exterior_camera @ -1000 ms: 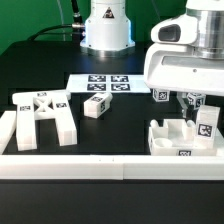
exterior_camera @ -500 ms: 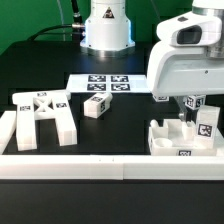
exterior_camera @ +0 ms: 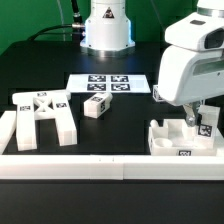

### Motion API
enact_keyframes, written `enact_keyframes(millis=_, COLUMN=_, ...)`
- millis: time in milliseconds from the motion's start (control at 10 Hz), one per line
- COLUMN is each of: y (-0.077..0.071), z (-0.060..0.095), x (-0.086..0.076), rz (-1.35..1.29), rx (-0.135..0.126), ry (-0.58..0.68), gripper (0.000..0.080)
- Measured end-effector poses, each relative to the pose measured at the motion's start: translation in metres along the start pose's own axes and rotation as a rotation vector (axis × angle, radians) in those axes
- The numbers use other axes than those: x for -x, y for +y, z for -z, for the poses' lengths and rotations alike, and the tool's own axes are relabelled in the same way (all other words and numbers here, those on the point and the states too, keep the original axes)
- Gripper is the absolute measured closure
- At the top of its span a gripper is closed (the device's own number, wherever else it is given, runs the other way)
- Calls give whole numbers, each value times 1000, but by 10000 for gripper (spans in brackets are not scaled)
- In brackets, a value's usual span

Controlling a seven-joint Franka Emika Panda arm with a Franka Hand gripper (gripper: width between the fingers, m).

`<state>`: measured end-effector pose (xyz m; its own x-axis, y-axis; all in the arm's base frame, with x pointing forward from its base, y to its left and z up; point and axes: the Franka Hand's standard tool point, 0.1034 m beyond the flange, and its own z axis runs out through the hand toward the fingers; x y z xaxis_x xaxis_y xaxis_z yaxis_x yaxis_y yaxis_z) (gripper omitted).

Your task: Assemble chair

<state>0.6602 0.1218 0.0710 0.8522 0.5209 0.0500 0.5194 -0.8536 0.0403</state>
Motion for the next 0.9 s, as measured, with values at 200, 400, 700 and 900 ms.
enact_keyframes(millis=200, y=1, z=0, x=0, rz=122, rx=1, ry=0, gripper=151)
enact_keyframes(millis=400, y=3, z=0, x=1, rz=251, rx=2, ry=-1, gripper=151)
enact_keyframes(millis=700, y=5, z=-1, x=3, rz=300, rx=1, ry=-3, gripper=195)
enact_keyframes(millis=900, y=5, z=-1, x=3, rz=300, rx=1, ry=-3, gripper=491)
